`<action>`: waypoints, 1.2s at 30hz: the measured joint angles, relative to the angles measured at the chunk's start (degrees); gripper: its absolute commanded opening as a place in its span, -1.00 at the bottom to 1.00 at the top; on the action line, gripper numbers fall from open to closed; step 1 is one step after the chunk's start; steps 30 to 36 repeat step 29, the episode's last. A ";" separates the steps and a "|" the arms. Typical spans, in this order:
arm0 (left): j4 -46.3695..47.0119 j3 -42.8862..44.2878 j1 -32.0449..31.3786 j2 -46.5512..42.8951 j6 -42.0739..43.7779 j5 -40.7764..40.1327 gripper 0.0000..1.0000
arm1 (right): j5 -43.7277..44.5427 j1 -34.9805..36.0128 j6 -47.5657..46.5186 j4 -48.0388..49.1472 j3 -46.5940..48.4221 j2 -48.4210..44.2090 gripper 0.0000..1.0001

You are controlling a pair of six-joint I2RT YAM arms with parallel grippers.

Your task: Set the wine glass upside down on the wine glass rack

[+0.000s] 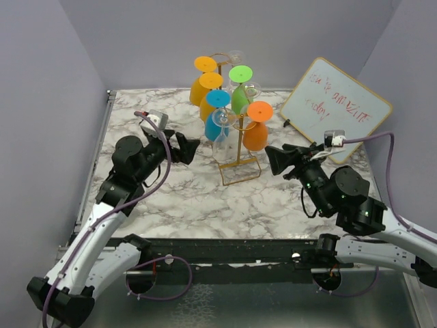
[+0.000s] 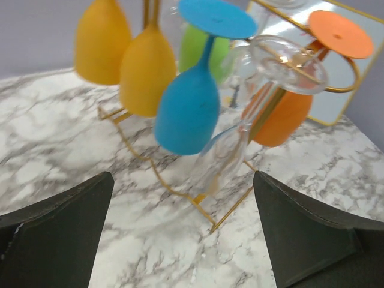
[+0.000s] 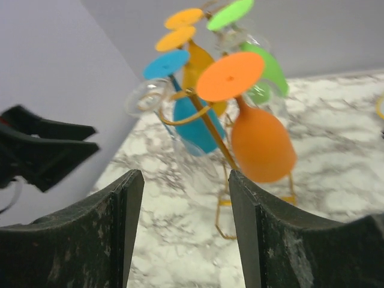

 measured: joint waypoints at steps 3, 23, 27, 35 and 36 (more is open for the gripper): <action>-10.54 2.64 0.00 -3.67 -1.64 -7.61 0.98 | 4.85 0.00 5.49 -14.05 3.58 -0.11 0.30; -45.46 29.31 0.00 -16.04 -3.52 -31.89 0.98 | 14.99 0.00 22.25 -60.59 24.55 -5.60 1.00; -47.50 31.67 0.00 -15.39 -2.45 -32.52 0.98 | 16.37 0.00 20.68 -61.11 26.05 -5.27 1.00; -48.35 31.67 0.00 -15.19 -2.10 -32.65 0.98 | 16.74 0.00 19.52 -60.96 25.99 -5.27 1.00; -48.35 31.67 0.00 -15.19 -2.10 -32.65 0.98 | 16.74 0.00 19.52 -60.96 25.99 -5.27 1.00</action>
